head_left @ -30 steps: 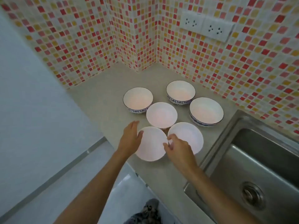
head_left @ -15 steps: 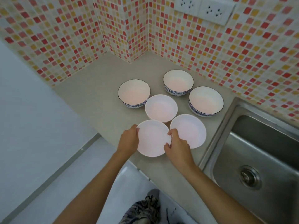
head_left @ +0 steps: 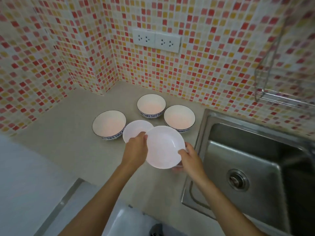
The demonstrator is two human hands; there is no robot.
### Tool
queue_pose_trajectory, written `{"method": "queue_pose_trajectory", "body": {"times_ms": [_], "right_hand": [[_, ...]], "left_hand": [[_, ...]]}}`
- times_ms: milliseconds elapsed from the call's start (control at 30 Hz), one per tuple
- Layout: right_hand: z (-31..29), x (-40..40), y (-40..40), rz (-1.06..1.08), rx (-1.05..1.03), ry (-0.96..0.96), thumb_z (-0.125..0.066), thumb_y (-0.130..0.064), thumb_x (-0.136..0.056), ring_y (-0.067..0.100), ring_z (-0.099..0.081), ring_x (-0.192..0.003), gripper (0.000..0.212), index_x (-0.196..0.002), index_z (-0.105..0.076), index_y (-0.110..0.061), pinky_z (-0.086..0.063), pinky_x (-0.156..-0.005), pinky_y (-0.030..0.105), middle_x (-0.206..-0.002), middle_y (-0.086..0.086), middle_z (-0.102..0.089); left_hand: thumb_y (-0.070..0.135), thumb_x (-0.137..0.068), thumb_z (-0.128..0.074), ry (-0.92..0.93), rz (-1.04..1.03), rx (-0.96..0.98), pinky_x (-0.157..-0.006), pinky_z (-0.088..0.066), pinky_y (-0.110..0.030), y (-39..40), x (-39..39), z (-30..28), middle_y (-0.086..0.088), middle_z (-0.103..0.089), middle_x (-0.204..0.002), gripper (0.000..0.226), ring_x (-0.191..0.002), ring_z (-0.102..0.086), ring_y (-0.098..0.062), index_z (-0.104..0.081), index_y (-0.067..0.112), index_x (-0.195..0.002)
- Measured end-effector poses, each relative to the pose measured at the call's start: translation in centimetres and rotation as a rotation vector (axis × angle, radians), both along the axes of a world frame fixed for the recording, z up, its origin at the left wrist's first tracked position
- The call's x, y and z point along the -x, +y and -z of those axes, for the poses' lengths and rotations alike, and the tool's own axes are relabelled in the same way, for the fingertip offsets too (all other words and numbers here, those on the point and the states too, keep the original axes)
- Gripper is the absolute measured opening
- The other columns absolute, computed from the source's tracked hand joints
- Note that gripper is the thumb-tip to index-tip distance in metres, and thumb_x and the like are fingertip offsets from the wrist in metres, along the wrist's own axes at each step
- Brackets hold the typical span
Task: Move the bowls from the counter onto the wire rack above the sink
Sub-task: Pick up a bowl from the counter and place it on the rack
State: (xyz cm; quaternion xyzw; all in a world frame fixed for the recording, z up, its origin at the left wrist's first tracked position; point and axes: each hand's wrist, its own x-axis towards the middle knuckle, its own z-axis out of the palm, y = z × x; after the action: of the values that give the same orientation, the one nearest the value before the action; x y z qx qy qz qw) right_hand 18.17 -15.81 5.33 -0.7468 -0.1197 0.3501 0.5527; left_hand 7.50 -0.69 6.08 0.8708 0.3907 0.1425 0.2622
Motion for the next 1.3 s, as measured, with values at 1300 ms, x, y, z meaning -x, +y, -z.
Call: {"method": "queue_pose_trajectory", "body": {"times_ms": [1300], "right_hand": [[7.7, -16.4, -33.6, 0.661, -0.219, 0.519, -0.041, 0.005, -0.083, 0.043, -0.045, -0.120, 0.055, -0.131, -0.041, -0.023, -0.057, -0.073, 0.053, -0.134, 0.012, -0.040]], "left_hand": [[0.050, -0.091, -0.007, 0.366, 0.480, -0.035, -0.117, -0.002, -0.045, -25.7, -12.2, 14.9, -0.009, -0.023, -0.155, 0.069, -0.145, -0.012, -0.024, -0.037, 0.012, -0.141]]}}
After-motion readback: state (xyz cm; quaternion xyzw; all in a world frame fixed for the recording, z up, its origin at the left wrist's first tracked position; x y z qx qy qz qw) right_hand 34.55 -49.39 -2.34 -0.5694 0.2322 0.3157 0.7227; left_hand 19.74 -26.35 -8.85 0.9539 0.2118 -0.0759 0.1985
